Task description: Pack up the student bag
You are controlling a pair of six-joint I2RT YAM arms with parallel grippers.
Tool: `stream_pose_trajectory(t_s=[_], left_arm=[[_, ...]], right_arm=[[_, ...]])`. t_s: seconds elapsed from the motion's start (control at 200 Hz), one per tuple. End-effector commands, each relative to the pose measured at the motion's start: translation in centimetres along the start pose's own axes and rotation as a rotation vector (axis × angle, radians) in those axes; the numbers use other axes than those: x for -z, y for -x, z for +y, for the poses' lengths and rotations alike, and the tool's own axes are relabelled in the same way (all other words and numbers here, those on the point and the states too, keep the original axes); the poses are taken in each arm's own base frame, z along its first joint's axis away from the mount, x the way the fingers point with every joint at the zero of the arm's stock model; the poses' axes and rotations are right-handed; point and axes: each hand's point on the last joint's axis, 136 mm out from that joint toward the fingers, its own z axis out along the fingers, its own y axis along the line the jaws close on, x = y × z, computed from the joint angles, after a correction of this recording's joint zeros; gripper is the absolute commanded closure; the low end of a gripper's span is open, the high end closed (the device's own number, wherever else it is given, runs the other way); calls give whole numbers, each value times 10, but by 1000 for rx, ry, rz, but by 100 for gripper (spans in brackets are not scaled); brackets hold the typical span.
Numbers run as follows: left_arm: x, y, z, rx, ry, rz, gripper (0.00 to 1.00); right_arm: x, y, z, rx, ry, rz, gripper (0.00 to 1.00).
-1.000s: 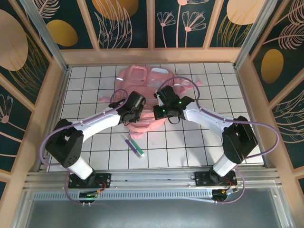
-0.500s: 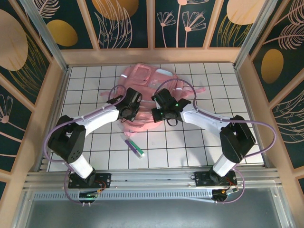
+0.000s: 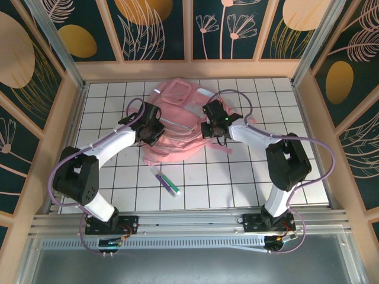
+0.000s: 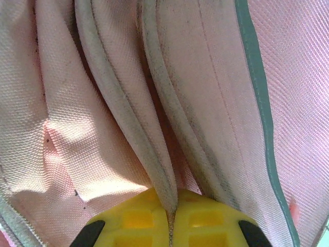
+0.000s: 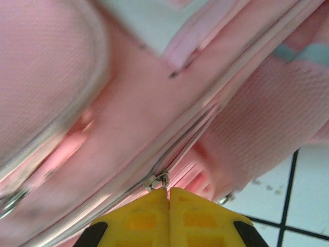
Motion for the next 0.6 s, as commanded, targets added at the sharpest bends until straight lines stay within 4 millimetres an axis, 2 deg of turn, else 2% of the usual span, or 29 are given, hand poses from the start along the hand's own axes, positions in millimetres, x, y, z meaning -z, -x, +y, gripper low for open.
stream_pose_trajectory(t_s=[0.0, 0.16, 0.245, 0.42, 0.52, 0.556, 0.596], left_arm=[[11, 31, 18, -83, 86, -74, 100], [18, 36, 18, -136, 84, -89, 100], [19, 34, 20, -144, 83, -80, 100], [22, 29, 15, -189, 53, -57, 100], [28, 27, 3, -227, 11, -39, 100], [33, 28, -4, -242, -13, -44, 100], [39, 30, -12, -271, -48, -63, 90]], right_arm=[[-9, -3, -71, -35, -227, 57, 100], [-25, 13, -92, -77, -237, 32, 100], [-29, 17, -89, -114, -176, 35, 100], [-15, 20, -80, -126, -114, 9, 100], [-2, 20, -67, -114, -42, 18, 100], [3, 20, -62, -106, -10, 27, 97], [10, 21, -56, -102, 23, 34, 93]])
